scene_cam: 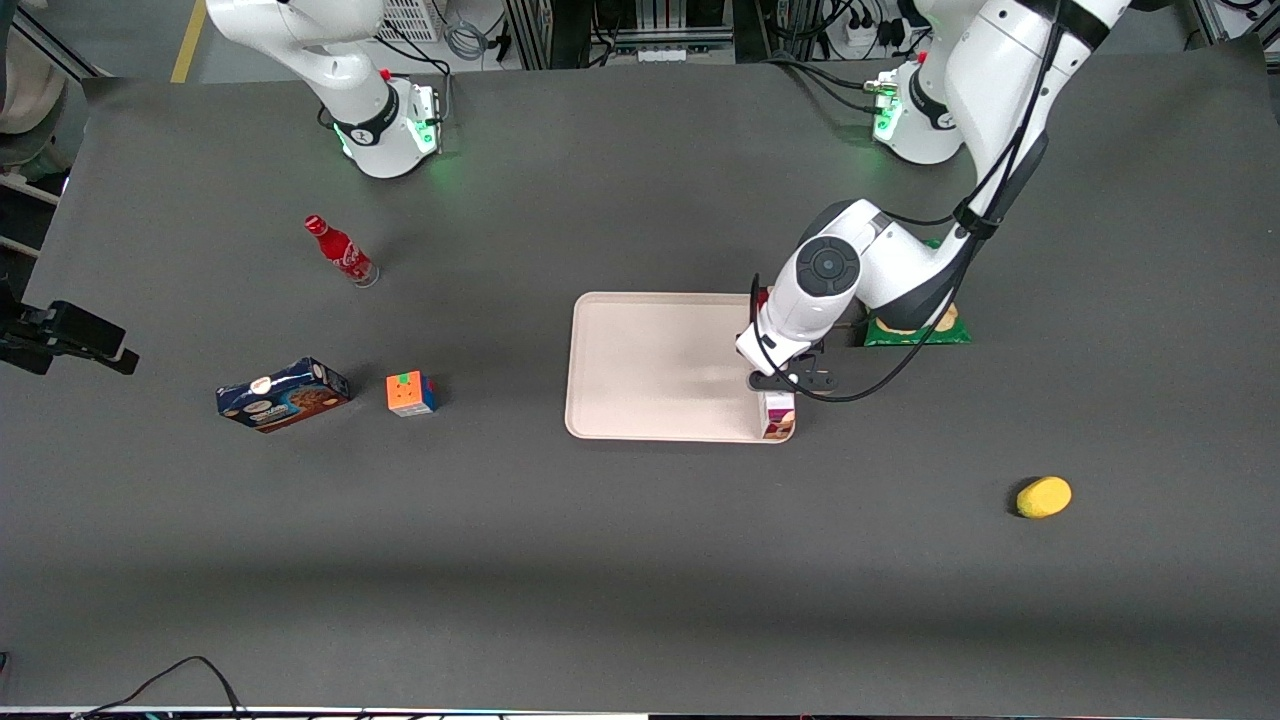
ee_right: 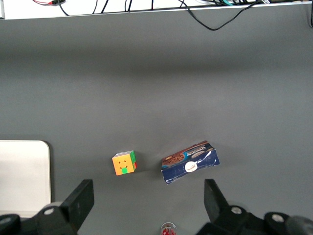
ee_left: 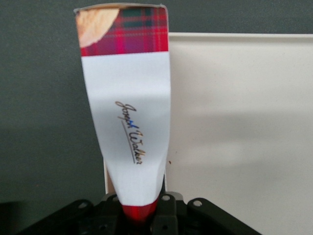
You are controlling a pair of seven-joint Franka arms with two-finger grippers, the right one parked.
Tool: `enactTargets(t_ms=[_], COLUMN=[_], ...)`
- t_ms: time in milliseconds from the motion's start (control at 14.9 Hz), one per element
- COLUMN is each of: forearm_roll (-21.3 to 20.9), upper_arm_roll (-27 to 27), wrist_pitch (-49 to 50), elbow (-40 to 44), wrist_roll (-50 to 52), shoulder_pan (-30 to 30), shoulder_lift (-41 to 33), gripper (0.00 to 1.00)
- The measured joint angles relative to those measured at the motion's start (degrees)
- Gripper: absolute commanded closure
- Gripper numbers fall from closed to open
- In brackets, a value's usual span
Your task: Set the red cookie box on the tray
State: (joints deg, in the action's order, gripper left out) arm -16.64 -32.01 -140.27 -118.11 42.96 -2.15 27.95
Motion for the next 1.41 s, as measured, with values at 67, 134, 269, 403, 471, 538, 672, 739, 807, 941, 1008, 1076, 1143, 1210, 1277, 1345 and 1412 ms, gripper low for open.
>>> enactTargets(t_ms=[67,134,269,403,471,538,672,739,807,941,1008,1076,1143,1210,1277,1345,1412], forearm_roll=[0.0,-0.1,-0.1,-0.1,-0.1,-0.1,-0.1,-0.1,-0.1,-0.1,-0.1,-0.2,-0.4,-0.5,-0.3,1.0,3.3], upper_arm_roll=[0.0,0.0,0.0,0.0,-0.1,-0.1,-0.2,-0.2,-0.3,-0.5,-0.5,-0.5,-0.4,0.3,1.9,4.2,6.9], wrist_pitch=[-0.1,-0.2,-0.5,-0.8,-0.9,-1.0,-1.1,-0.4,1.5,7.6,11.1,14.6,18.1,22.0,26.1,30.3,34.5], elbow=[0.0,0.0,0.0,0.0,0.1,0.2,1.1,2.4,4.3,9.8,12.9,16.1,19.0,22.0,25.1,28.4,31.8], wrist_roll=[0.0,0.0,0.1,0.4,0.5,0.9,1.9,2.1,2.1,2.1,2.1,1.8,0.0,-3.6,-8.3,-13.5,-18.0], shoulder_pan=[0.0,0.0,0.0,0.0,0.0,0.0,0.0,0.0,0.0,0.1,0.2,0.4,0.7,1.0,1.1,1.3,1.5], shoulder_lift=[0.2,0.4,0.9,0.9,0.9,0.9,0.8,0.8,0.6,-0.2,-1.0,-2.1,-3.2,-4.5,-5.8,-6.9,-7.7], gripper=[0.65,0.52,0.00,0.00,0.00,0.00,0.00,0.00,0.00,0.00,0.00,0.00,0.00,0.00,0.00,0.00,0.00])
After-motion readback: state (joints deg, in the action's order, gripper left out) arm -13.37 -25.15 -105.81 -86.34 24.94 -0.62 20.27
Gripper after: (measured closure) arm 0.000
